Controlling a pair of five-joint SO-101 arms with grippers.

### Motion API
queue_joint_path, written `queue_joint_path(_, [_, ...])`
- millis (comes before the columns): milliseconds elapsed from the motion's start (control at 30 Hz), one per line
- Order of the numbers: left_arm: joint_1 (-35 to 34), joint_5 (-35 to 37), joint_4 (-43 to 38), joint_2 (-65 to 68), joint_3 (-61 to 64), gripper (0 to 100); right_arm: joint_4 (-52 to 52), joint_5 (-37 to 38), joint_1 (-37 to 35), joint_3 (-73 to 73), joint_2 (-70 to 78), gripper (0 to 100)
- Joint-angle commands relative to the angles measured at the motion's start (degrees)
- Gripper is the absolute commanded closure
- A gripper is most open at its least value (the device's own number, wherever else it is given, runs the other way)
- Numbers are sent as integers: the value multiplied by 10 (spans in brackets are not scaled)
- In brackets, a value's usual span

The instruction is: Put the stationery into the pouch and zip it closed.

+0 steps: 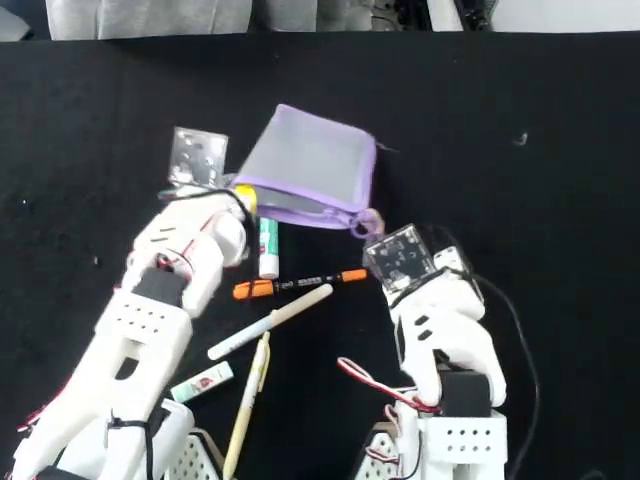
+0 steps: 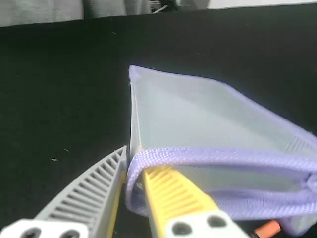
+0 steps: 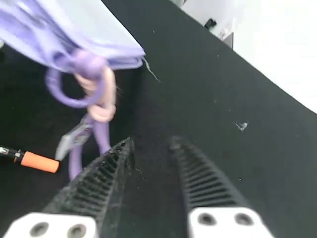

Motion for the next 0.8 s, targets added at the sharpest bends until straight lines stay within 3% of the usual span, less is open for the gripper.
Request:
queue_joint_path(0, [-42, 11, 120, -15, -140, 972, 20, -25, -10, -44, -4, 762])
queue_joint_path(200, [-116, 12, 211, -16, -232, 972, 54, -25, -25, -85, -3, 762])
queue_joint_path(400, [-190, 10, 222, -17, -256, 972, 96, -23, -103, -107, -2, 762])
queue_joint_path(767, [-259, 8, 222, -15, -254, 972, 99, -5, -222, -110, 59, 762])
